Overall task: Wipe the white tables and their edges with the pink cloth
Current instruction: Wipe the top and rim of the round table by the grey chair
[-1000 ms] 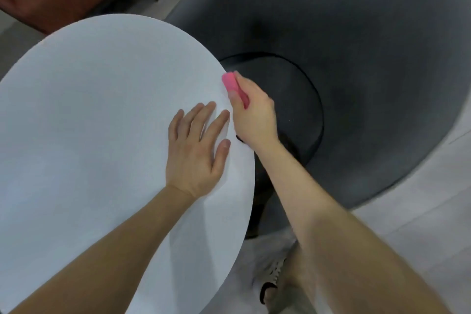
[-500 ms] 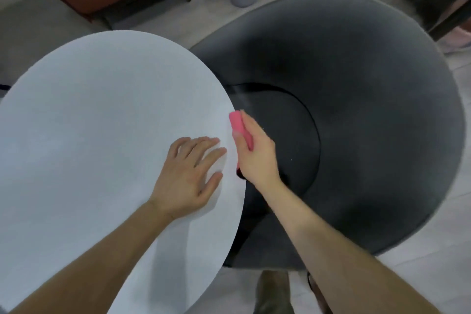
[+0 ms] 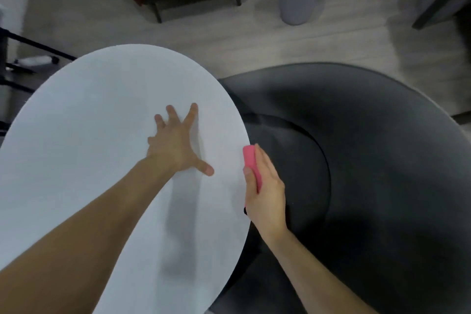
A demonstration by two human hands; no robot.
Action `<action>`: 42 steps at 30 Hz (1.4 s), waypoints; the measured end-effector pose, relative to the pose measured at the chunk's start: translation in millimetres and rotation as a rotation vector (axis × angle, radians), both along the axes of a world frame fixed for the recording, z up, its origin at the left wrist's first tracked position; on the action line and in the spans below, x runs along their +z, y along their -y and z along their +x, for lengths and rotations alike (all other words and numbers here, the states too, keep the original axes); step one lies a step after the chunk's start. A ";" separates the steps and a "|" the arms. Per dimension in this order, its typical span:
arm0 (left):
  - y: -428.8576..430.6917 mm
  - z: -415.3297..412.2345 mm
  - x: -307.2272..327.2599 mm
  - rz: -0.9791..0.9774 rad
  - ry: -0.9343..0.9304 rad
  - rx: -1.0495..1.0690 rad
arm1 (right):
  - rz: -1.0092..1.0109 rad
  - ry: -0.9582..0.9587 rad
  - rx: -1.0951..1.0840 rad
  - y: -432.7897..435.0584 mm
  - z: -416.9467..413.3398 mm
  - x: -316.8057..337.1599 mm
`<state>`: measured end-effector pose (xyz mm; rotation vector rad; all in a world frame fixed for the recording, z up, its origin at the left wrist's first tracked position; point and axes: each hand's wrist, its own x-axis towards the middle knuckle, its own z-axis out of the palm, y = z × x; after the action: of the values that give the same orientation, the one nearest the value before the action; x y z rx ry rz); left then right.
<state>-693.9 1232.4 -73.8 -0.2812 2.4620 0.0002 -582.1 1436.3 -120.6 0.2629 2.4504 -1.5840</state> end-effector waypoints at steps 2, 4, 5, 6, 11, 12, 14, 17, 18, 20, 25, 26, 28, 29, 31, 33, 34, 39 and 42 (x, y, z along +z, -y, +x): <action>0.4 3.1 0.8 -0.010 -0.017 -0.013 | 0.045 -0.030 0.044 14.9 -61.4 -0.5; 1.3 4.3 0.4 0.003 -0.015 -0.002 | 0.145 -0.101 0.185 38.5 -144.8 -6.0; 1.9 4.1 -0.2 0.006 -0.014 0.000 | 0.209 -0.135 0.293 52.3 -185.2 -6.2; 2.1 3.4 -0.8 0.002 -0.008 -0.002 | 0.265 -0.166 0.394 66.2 -218.7 -5.3; 0.8 4.5 1.0 -0.019 0.030 -0.007 | 0.222 -0.187 0.405 75.3 -223.6 -10.9; -0.5 5.2 2.2 -0.023 0.033 -0.004 | 0.176 -0.165 0.347 61.0 -199.4 -11.1; -3.0 4.7 3.6 -0.026 0.041 -0.003 | 0.158 -0.104 0.284 32.4 -149.4 -6.9; -5.2 3.1 4.9 -0.019 0.071 0.009 | 0.268 -0.112 0.297 31.0 -133.9 -3.0; -6.5 3.5 5.8 -0.013 0.075 0.012 | 0.334 -0.125 0.324 42.7 -151.5 -0.8; -7.2 3.6 7.1 -0.004 0.074 0.012 | 0.427 -0.189 0.427 78.7 -207.0 -4.6; -6.4 3.5 7.2 0.037 0.102 0.037 | 0.426 -0.262 0.729 169.3 -324.5 -5.6; -5.8 3.6 6.3 0.041 0.104 0.036 | 0.431 -0.272 0.756 178.0 -330.4 -6.5; -5.4 4.2 5.8 0.040 0.100 0.036 | 0.438 -0.302 0.764 180.7 -331.2 -11.5; -5.9 4.5 6.4 0.038 0.101 0.038 | 0.433 -0.319 0.756 174.9 -327.3 -14.6; -6.5 3.1 6.7 0.027 0.099 0.033 | 0.384 -0.317 0.704 155.8 -315.8 -22.7; -6.6 1.8 7.3 0.019 0.099 0.032 | 0.327 -0.293 0.618 130.4 -295.6 -26.5; -6.3 1.4 6.9 0.019 0.094 0.033 | 0.299 -0.279 0.579 116.0 -281.7 -27.4; -6.5 2.9 7.8 0.007 0.080 0.024 | 0.192 -0.170 0.391 50.9 -194.6 -22.9; -7.5 1.0 7.4 -0.026 0.070 -0.002 | 0.187 -0.076 0.280 27.9 -141.7 -19.2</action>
<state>-692.9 1239.9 -66.4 -0.2848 2.3944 -0.0418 -723.8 1408.4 -139.8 -0.1118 2.5605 -1.2740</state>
